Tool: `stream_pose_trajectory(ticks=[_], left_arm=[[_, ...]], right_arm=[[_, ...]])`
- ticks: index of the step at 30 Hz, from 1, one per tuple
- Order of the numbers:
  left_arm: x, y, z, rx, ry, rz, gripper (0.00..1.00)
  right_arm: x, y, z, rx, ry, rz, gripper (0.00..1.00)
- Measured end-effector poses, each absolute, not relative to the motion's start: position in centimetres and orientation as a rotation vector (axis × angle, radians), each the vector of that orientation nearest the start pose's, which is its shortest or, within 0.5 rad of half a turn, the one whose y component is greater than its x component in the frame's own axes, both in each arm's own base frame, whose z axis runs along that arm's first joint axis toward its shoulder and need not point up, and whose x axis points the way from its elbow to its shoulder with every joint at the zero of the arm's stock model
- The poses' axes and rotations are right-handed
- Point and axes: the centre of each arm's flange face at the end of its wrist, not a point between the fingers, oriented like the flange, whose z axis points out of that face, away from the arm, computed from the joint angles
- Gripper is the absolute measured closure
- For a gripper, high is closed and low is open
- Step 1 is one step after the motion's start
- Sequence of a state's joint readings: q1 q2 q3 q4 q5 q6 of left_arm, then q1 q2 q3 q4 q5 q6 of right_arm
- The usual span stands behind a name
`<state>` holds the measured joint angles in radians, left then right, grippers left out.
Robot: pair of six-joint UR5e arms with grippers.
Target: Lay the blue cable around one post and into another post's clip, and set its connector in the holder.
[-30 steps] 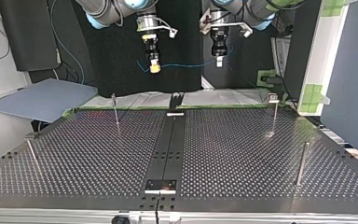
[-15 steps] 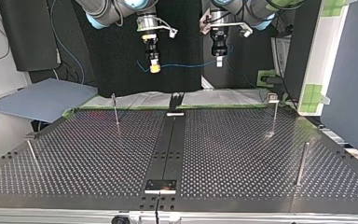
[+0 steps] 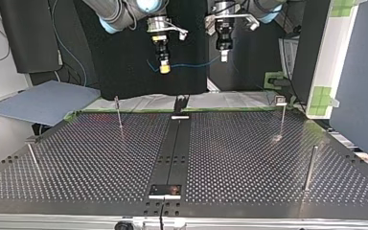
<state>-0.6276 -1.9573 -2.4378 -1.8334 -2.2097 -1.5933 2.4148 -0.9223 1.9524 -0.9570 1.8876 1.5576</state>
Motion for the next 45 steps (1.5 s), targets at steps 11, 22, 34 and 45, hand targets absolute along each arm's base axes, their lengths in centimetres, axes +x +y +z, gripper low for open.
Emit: stream_pose_trajectory(ticks=[11,22,34,45], left_arm=[[24.2,-28.6,8.9,-0.023,1.525,-0.066,1.00],[25.9,-29.1,10.5,-0.068,1.488,-0.081,1.00],[28.8,-30.6,16.7,-0.182,1.397,-0.221,1.00],[29.5,-29.5,19.1,-0.279,1.345,-0.259,1.00]], right_arm=[[46.7,-27.8,4.3,1.738,-1.054,1.476,1.00],[47.6,-28.6,6.9,1.662,-1.164,1.540,1.00],[48.0,-30.1,14.0,1.543,-1.168,1.595,1.00],[48.2,-31.0,22.2,1.466,-1.111,1.649,1.00]])
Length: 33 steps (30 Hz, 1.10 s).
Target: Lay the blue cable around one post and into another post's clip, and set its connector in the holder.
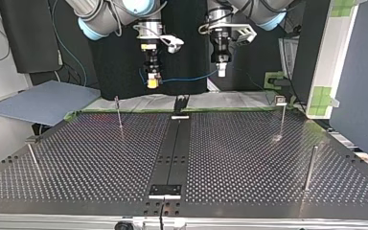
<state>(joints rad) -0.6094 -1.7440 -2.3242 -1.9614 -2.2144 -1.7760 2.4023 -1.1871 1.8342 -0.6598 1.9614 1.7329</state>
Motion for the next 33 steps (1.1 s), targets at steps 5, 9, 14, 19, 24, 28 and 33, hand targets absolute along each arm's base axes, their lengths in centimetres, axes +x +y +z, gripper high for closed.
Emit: stream_pose_trajectory(ticks=[5,9,14,19,24,28,33], left_arm=[[30.6,-28.3,19.3,-0.271,1.355,-0.217,1.00],[31.3,-27.4,20.1,-0.279,1.349,-0.209,1.00],[32.5,-25.9,22.0,-0.322,1.325,-0.204,1.00],[33.8,-24.6,24.3,-0.361,1.294,-0.187,1.00],[35.2,-22.9,27.0,-0.417,1.250,-0.173,1.00],[36.0,-21.5,29.1,-0.468,1.214,-0.158,1.00],[37.1,-19.8,32.2,-0.523,1.159,-0.145,1.00]], right_arm=[[49.1,-31.6,25.2,1.460,-1.086,1.692,1.00],[50.2,-32.1,26.9,1.467,-1.057,1.737,1.00],[51.2,-32.4,28.3,1.484,-1.017,1.793,1.00],[52.1,-32.7,29.5,1.491,-0.987,1.846,1.00],[53.1,-33.0,31.0,1.499,-0.953,1.899,1.00],[53.7,-33.4,32.2,1.498,-0.936,1.926,1.00],[54.6,-33.9,33.9,1.504,-0.916,1.951,1.00]])
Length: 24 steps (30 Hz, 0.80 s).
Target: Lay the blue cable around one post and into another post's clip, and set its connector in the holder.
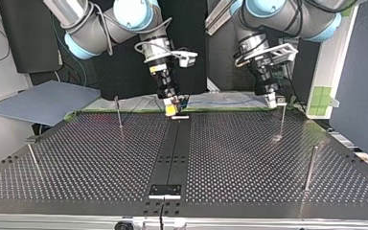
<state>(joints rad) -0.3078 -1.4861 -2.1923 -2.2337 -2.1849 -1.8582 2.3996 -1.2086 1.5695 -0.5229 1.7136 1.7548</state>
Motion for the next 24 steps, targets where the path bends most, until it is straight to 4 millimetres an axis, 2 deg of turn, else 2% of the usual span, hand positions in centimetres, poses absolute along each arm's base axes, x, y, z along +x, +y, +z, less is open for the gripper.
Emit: stream_pose_trajectory(ticks=[5,11,20,24], left_arm=[[37.5,-17.9,34.9,-0.533,1.124,-0.133,1.00],[37.4,-16.0,36.9,-0.527,1.109,-0.130,1.00],[37.7,-13.5,40.5,-0.523,1.074,-0.149,1.00],[38.5,-12.5,41.7,-0.520,1.071,-0.152,1.00]], right_arm=[[55.4,-34.3,35.9,1.500,-0.891,1.980,1.00],[56.6,-34.9,37.7,1.491,-0.854,2.023,1.00],[59.4,-35.1,36.7,1.556,-0.813,2.041,1.00],[60.1,-35.0,37.2,1.552,-0.795,2.063,1.00]])
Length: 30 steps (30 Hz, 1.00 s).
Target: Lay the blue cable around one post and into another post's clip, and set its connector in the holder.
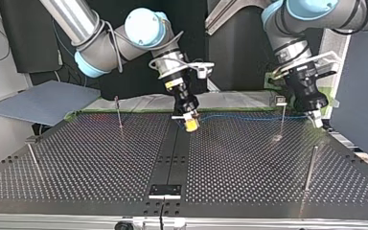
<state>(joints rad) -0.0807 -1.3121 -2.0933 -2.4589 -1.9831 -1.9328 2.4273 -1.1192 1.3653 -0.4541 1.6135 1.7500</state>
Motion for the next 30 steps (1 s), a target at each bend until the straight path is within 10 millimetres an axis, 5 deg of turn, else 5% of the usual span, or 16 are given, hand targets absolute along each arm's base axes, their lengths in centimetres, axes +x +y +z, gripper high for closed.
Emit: stream_pose_trajectory(ticks=[9,18,30], left_arm=[[41.2,-9.9,45.1,-0.511,1.026,-0.173,1.00],[44.1,-6.4,46.3,-0.533,1.006,-0.125,1.00],[48.0,-0.5,48.0,-0.571,0.979,-0.037,1.00]], right_arm=[[61.1,-35.2,39.8,-2.003,1.006,-2.784,1.00],[61.9,-35.7,42.0,-1.951,0.976,-2.836,1.00],[63.4,-36.8,41.0,-1.993,0.989,-2.801,1.00]])
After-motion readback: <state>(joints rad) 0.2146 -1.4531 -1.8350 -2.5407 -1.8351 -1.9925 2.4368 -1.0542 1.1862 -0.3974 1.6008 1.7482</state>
